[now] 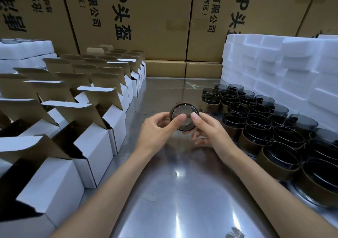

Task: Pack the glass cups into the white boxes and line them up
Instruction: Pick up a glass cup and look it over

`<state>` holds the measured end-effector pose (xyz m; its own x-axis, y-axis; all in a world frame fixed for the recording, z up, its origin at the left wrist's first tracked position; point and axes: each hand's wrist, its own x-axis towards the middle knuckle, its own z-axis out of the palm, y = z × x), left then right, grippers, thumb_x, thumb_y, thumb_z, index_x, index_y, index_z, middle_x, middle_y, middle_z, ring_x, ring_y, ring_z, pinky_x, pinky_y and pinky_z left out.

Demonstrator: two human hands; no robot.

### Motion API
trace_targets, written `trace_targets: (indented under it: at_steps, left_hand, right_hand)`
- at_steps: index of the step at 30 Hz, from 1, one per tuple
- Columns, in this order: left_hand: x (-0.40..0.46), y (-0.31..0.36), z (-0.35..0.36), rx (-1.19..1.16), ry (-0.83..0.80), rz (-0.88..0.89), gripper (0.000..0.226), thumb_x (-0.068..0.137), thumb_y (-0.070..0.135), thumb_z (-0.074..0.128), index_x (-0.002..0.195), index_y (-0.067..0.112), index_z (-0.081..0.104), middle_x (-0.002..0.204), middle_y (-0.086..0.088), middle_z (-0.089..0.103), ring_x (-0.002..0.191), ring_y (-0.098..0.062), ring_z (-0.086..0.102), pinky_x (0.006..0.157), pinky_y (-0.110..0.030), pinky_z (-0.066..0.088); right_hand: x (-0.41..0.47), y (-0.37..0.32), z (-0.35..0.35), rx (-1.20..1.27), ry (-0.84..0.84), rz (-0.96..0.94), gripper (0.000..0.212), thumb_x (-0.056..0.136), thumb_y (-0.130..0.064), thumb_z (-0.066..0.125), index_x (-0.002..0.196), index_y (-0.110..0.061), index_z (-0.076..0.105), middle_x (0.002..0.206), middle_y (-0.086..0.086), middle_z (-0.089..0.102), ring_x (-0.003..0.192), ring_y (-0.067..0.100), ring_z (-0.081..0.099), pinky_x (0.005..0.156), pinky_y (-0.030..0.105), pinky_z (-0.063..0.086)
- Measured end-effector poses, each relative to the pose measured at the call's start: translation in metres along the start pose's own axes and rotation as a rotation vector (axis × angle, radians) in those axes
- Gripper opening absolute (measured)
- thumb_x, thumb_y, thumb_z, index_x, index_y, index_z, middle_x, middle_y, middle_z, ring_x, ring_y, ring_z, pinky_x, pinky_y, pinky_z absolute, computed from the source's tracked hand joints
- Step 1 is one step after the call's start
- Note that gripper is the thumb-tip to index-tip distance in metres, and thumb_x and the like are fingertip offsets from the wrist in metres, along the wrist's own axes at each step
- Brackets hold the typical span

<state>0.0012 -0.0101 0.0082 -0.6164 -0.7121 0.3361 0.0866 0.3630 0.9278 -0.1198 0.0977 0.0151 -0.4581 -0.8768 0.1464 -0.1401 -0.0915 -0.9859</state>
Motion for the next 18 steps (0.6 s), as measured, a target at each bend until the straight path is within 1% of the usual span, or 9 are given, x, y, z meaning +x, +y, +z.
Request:
trace_targets:
  at_steps: [2, 3, 5, 7, 10, 12, 14, 16, 18]
  left_hand:
    - [0.001, -0.001, -0.001, 0.009, 0.002, 0.039, 0.038, 0.063, 0.056, 0.074, 0.091, 0.030, 0.069, 0.084, 0.016, 0.073, 0.083, -0.002, 0.067, 0.079, -0.020, 0.049]
    - [0.001, -0.002, -0.002, 0.029, 0.001, 0.063, 0.040, 0.064, 0.052, 0.074, 0.099, 0.032, 0.067, 0.090, 0.016, 0.072, 0.088, -0.002, 0.067, 0.081, -0.019, 0.050]
    - [0.002, -0.004, -0.005, 0.113, -0.012, 0.142, 0.053, 0.060, 0.051, 0.082, 0.108, 0.041, 0.060, 0.098, 0.022, 0.069, 0.092, 0.002, 0.063, 0.083, -0.015, 0.047]
    - [0.001, -0.006, -0.007, 0.198, -0.036, 0.216, 0.061, 0.057, 0.054, 0.079, 0.112, 0.046, 0.054, 0.105, 0.024, 0.064, 0.094, 0.003, 0.060, 0.085, -0.013, 0.046]
    - [0.001, -0.009, -0.007, 0.282, -0.061, 0.278, 0.071, 0.060, 0.048, 0.079, 0.125, 0.037, 0.053, 0.115, 0.014, 0.061, 0.098, -0.007, 0.061, 0.093, -0.024, 0.047]
    - [0.001, -0.011, -0.008, 0.335, -0.070, 0.305, 0.075, 0.061, 0.047, 0.080, 0.129, 0.033, 0.053, 0.117, 0.013, 0.060, 0.099, -0.009, 0.060, 0.094, -0.029, 0.047]
    - [0.001, -0.011, -0.009, 0.346, -0.074, 0.314, 0.075, 0.063, 0.042, 0.082, 0.131, 0.032, 0.052, 0.119, 0.014, 0.060, 0.102, -0.008, 0.059, 0.096, -0.029, 0.046]
    - [0.002, -0.011, -0.010, 0.347, -0.077, 0.327, 0.080, 0.064, 0.039, 0.083, 0.135, 0.034, 0.047, 0.123, 0.016, 0.057, 0.107, -0.004, 0.057, 0.098, -0.022, 0.044]
    - [0.002, -0.011, -0.011, 0.365, -0.063, 0.350, 0.089, 0.065, 0.041, 0.083, 0.140, 0.041, 0.036, 0.128, 0.020, 0.051, 0.110, 0.003, 0.052, 0.094, -0.006, 0.037]
  right_hand:
    - [0.001, 0.001, -0.003, 0.032, -0.038, 0.028, 0.052, 0.076, -0.055, 0.068, 0.116, -0.024, 0.060, 0.098, -0.004, 0.067, 0.069, 0.009, 0.063, 0.061, 0.024, 0.051]
    - [0.001, 0.001, -0.005, 0.044, -0.068, 0.050, 0.054, 0.078, -0.049, 0.070, 0.125, -0.025, 0.056, 0.104, -0.003, 0.067, 0.077, 0.011, 0.066, 0.065, 0.026, 0.052]
    - [0.002, 0.002, -0.010, 0.041, -0.132, 0.073, 0.058, 0.077, -0.037, 0.066, 0.132, -0.030, 0.050, 0.114, 0.001, 0.068, 0.094, 0.016, 0.068, 0.076, 0.031, 0.053]
    - [0.002, 0.002, -0.014, 0.044, -0.167, 0.081, 0.065, 0.074, -0.027, 0.067, 0.135, -0.031, 0.046, 0.117, 0.003, 0.067, 0.104, 0.019, 0.066, 0.084, 0.034, 0.053]
    - [0.003, 0.003, -0.015, 0.076, -0.193, 0.113, 0.072, 0.069, -0.015, 0.067, 0.135, -0.032, 0.044, 0.115, 0.002, 0.068, 0.103, 0.016, 0.067, 0.077, 0.027, 0.053]
    - [0.003, 0.003, -0.016, 0.099, -0.198, 0.119, 0.074, 0.067, -0.011, 0.066, 0.134, -0.031, 0.044, 0.116, 0.004, 0.068, 0.100, 0.017, 0.068, 0.073, 0.024, 0.053]
    - [0.004, 0.005, -0.015, 0.125, -0.187, 0.101, 0.072, 0.067, -0.009, 0.066, 0.132, -0.030, 0.045, 0.116, 0.005, 0.067, 0.098, 0.017, 0.069, 0.071, 0.024, 0.053]
    - [0.004, 0.006, -0.015, 0.131, -0.164, 0.067, 0.068, 0.067, -0.008, 0.068, 0.127, -0.033, 0.048, 0.111, 0.001, 0.069, 0.095, 0.014, 0.069, 0.070, 0.024, 0.053]
    - [0.004, 0.008, -0.015, 0.102, -0.121, 0.022, 0.064, 0.070, -0.005, 0.073, 0.122, -0.035, 0.049, 0.106, -0.004, 0.071, 0.095, 0.014, 0.069, 0.073, 0.030, 0.055]
